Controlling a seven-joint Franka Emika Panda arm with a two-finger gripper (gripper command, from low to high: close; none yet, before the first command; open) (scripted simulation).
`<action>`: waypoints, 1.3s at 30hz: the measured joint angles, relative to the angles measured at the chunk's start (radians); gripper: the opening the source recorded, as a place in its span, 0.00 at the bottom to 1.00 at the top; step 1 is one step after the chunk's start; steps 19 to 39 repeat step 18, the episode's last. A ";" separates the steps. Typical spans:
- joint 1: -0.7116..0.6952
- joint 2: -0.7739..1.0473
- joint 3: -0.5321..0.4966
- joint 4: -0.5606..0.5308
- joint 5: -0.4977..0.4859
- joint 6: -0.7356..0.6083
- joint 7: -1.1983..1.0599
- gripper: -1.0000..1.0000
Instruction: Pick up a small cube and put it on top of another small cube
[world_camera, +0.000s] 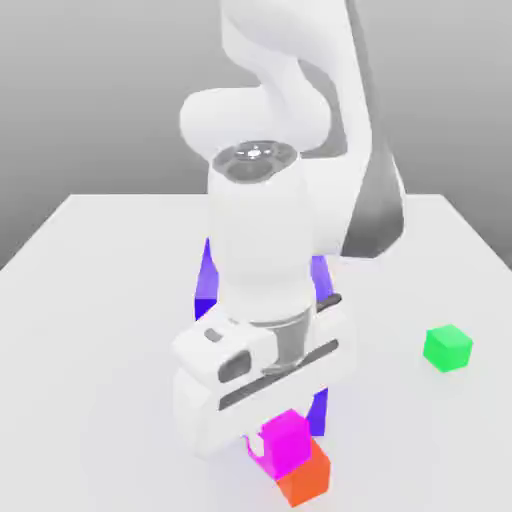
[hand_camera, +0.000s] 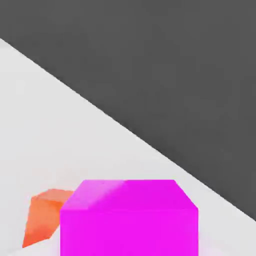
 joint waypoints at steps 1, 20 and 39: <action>0.030 -0.022 0.029 -0.024 -0.004 0.001 -0.032 0.00; 0.549 -0.027 0.193 -0.277 -0.276 0.191 -0.276 1.00; 0.549 -0.027 0.193 -0.277 -0.276 0.191 -0.276 1.00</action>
